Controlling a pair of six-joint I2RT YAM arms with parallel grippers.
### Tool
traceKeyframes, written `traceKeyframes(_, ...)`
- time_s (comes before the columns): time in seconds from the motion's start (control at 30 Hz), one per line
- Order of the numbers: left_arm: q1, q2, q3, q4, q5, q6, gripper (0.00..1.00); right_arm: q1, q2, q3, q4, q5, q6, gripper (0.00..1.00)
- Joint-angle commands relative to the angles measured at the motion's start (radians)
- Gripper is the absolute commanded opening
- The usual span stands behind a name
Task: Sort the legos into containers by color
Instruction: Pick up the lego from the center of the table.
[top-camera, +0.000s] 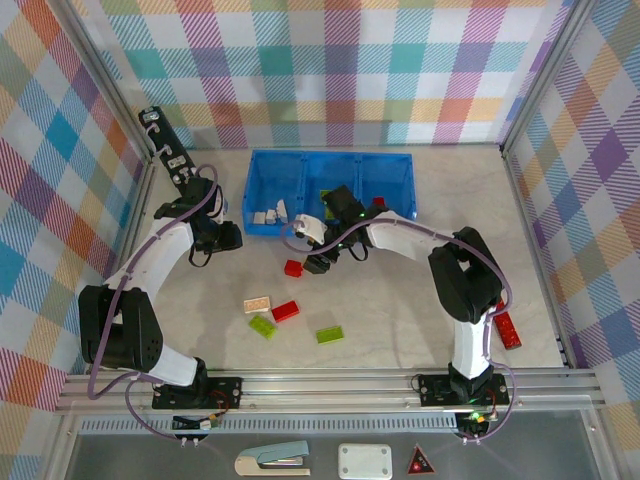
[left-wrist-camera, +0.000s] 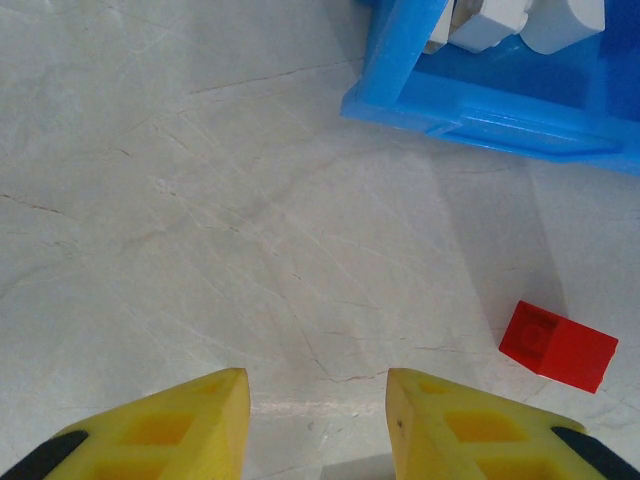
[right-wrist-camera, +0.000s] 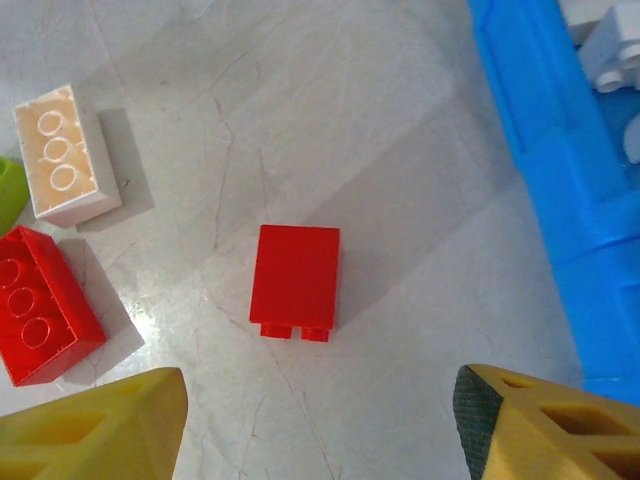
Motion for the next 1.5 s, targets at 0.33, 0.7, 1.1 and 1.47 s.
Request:
traceKeyframes(0.33, 0.011, -0.013, 0.002, -0.012, 0.006, 0.018, 0.41, 0.072, 0.126, 0.070, 0.036, 0.056, -0.100, 0.73)
traceKeyframes(0.7, 0.011, -0.011, 0.002, -0.012, 0.007, 0.020, 0.41, 0.087, 0.194, 0.113, 0.000, 0.103, -0.083, 0.66)
traceKeyframes(1.1, 0.011, -0.010, 0.001, -0.013, 0.006, 0.019, 0.41, 0.112, 0.217, 0.128, -0.006, 0.133, -0.062, 0.59)
traceKeyframes(1.47, 0.011, -0.018, -0.001, -0.010, 0.012, 0.017, 0.40, 0.137, 0.251, 0.163, -0.031, 0.169, -0.042, 0.55)
